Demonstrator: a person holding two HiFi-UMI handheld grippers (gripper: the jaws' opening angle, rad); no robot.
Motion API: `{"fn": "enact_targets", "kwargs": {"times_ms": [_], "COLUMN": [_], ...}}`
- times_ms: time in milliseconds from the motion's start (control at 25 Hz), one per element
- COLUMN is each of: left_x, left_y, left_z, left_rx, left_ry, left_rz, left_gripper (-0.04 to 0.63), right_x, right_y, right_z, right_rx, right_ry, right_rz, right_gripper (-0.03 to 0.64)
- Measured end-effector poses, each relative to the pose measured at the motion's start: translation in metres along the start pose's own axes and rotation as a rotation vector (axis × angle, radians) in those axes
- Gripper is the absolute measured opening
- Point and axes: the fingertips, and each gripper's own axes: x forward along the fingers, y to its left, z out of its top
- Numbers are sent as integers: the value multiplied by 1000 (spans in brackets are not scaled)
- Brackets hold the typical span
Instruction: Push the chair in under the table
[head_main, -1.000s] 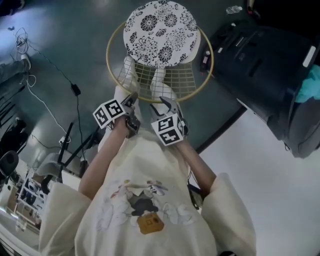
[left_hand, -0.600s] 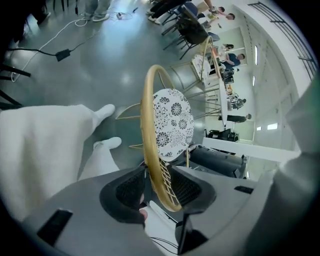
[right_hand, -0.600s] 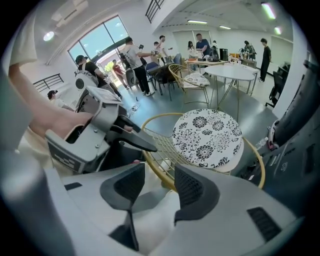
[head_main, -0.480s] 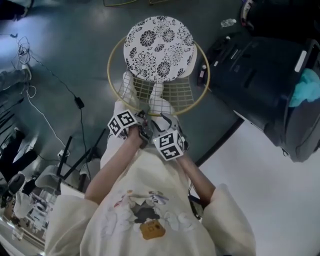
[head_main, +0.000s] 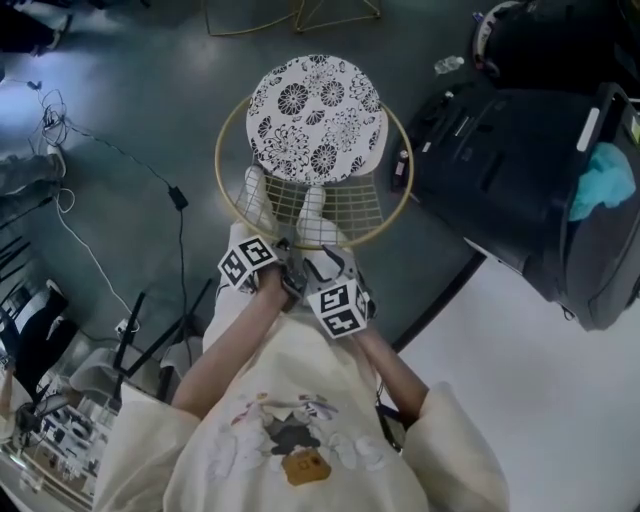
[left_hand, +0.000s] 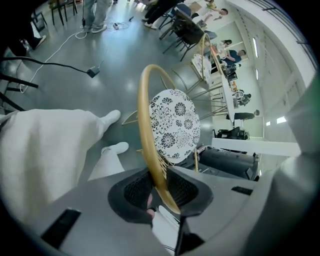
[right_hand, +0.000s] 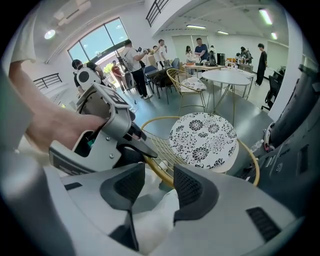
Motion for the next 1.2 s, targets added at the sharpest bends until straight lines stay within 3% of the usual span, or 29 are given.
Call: {"fn": "enact_targets", "kwargs": {"times_ms": [200,400,560,720,1080,1200], "left_x": [-4,-19,-19,-2,11,14], "left_y": [2,6,18,24,7,10], "left_z": [-4,-13,-21,-16,10,8], "left_rx": [-26,17,34,50,28,23], "left_ry": [9,-31,-67,-79,-71,-74], "left_rz": [12,-26,-51,-65,-98,-113], "left_gripper": [92,92,92,92,94,94], "right_x": [-6,-33,-44,-35,-13,-9], "right_y": [0,7,6,0,-1,4], "right_z": [5,10,-8,-18,2,-9], "right_rx": [8,10,28,99,217,220], "right_ry": [-36,-184,-245,-298,-309,-318], "right_rz": [-15,-96,-179,-216,-234,-246], "right_gripper": [175,163,59,29,26,26]}}
